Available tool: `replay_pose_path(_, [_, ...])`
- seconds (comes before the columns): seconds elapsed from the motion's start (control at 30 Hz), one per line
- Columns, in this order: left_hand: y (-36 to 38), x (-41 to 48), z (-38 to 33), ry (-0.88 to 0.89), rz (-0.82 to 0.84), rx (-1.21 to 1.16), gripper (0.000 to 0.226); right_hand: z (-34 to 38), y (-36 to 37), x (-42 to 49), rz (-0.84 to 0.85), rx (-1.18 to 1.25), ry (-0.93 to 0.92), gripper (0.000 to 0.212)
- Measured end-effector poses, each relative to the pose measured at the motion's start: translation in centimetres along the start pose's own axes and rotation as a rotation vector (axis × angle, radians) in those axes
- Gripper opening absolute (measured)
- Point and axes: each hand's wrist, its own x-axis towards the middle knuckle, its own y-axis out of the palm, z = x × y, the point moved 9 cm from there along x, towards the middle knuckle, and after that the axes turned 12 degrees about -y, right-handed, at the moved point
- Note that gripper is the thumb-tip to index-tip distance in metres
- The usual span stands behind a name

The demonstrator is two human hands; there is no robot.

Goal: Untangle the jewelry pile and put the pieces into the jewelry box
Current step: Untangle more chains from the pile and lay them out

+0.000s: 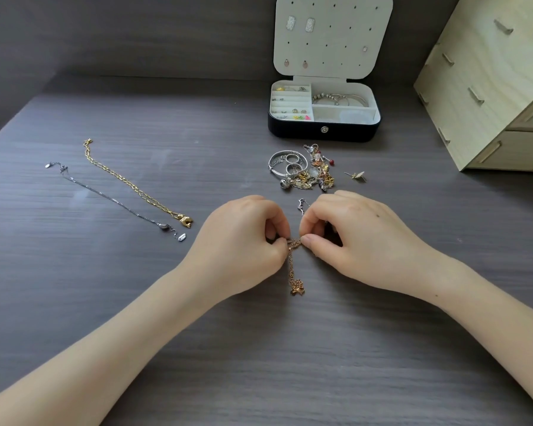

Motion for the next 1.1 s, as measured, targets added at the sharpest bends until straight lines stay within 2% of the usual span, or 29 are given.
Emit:
replay_pose_path(0.2, [0.02,0.04,-0.27,-0.006,0.002,-0.002,0.013,0.09,0.06,0.13,-0.036,-0.018,-0.025,0.007])
replay_pose_path(0.5, [0.42,0.44,-0.50,0.046,0.078,0.006,0.013,0.07,0.51,0.02,-0.041,0.097,-0.095,0.002])
replay_pose_path(0.7, [0.44,0.56,-0.05,0.021,0.096,-0.001,0.009,-0.60,0.10,-0.25,-0.074,0.159,-0.075,0.004])
replay_pose_path(0.9, [0.53,0.34,-0.95,0.112,0.079,-0.050,0.015,-0.83,0.09,-0.27,-0.084,0.191,-0.069,0.004])
replay_pose_path(1.1, [0.62,0.66,-0.42,0.067,0.102,-0.081,0.009,-0.83,0.09,-0.31,-0.078,0.191,-0.058,0.004])
